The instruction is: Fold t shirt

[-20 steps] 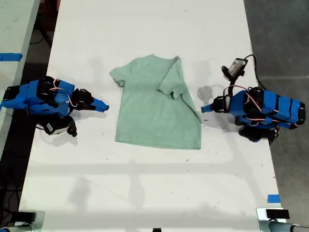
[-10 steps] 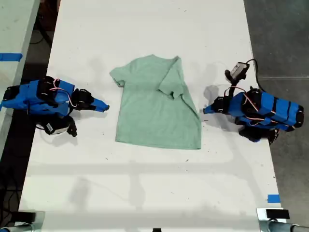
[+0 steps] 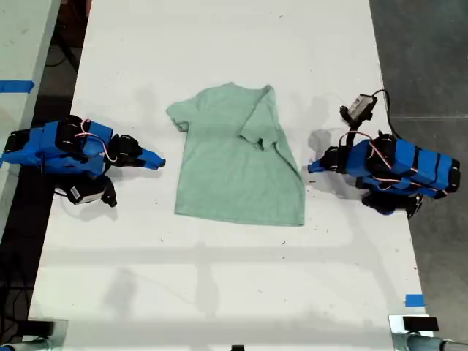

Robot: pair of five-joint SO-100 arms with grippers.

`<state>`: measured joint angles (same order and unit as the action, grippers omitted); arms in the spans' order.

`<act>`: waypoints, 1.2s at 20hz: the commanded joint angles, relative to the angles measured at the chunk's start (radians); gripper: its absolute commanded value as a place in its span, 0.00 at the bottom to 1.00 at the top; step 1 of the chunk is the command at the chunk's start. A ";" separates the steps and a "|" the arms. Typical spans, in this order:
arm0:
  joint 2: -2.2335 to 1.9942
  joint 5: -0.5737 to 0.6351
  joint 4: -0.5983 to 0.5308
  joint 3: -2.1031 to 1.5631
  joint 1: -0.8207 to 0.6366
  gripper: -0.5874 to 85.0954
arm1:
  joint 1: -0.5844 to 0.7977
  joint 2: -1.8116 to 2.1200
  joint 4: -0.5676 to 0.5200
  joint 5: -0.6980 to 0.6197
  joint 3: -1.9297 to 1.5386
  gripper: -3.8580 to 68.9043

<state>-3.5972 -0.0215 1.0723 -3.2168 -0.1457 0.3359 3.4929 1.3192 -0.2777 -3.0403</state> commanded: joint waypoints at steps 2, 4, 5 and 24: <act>-0.008 -0.012 -0.018 -0.008 0.011 0.10 | -0.020 0.012 -0.017 -0.012 -0.043 0.07; -0.008 -0.012 -0.018 -0.008 0.011 0.10 | -0.025 0.012 -0.017 -0.012 -0.043 0.07; -0.008 -0.012 -0.018 -0.008 0.011 0.10 | -0.025 0.012 -0.017 -0.012 -0.043 0.07; -0.008 -0.012 -0.018 -0.008 0.011 0.10 | -0.043 0.012 -0.017 0.006 -0.048 0.07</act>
<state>-3.5972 -0.0215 1.0723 -3.2168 -0.1457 0.3037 3.4929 1.3192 -0.2777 -3.0419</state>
